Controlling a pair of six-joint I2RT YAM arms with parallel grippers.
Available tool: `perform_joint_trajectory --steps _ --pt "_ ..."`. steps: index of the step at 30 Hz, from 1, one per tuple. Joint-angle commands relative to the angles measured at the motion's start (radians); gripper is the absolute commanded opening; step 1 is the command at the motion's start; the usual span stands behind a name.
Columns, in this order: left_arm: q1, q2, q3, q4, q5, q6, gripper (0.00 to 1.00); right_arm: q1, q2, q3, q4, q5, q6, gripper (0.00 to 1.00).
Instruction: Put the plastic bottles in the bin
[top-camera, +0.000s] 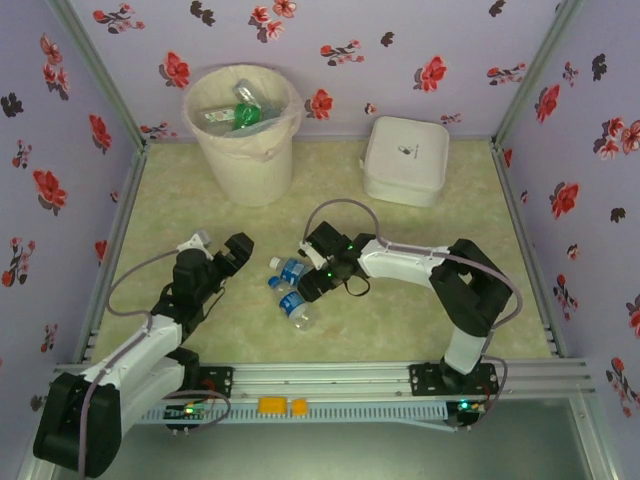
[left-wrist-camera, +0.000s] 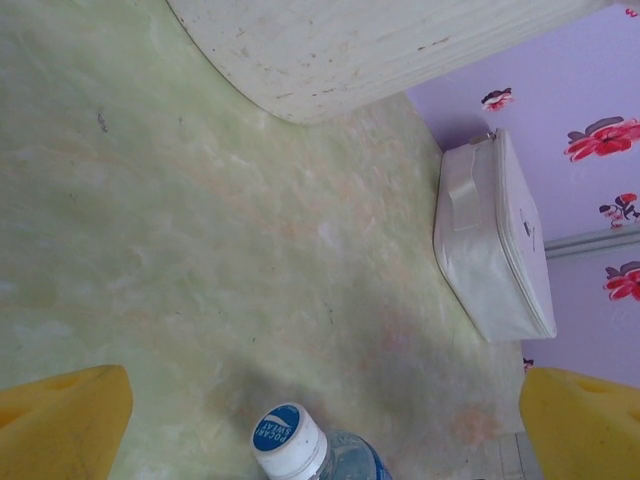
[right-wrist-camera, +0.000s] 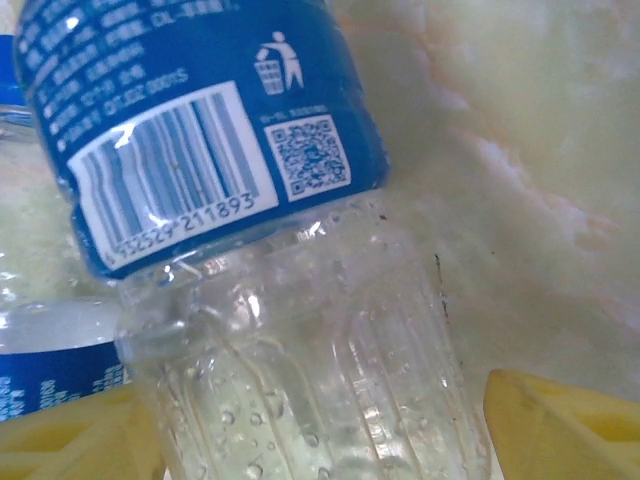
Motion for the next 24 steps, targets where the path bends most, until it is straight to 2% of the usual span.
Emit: perform_joint_trajectory --steps 1,9,12,18,24 --pt "-0.008 0.005 0.028 0.043 -0.017 -0.005 1.00 0.005 0.019 0.018 -0.005 0.029 -0.021 0.79" --pt "-0.016 0.066 0.087 0.054 -0.012 0.003 1.00 0.005 0.034 0.020 0.001 0.041 -0.044 0.71" --pt "-0.035 0.091 0.114 0.061 -0.009 0.008 1.00 0.005 0.025 0.013 0.006 0.051 -0.053 0.62" --pt "-0.072 0.120 0.146 0.073 -0.010 0.013 1.00 -0.002 -0.042 -0.020 0.037 0.072 -0.057 0.51" --pt "-0.098 0.131 0.188 0.073 -0.009 0.032 1.00 -0.046 -0.149 -0.079 0.086 0.072 -0.020 0.46"
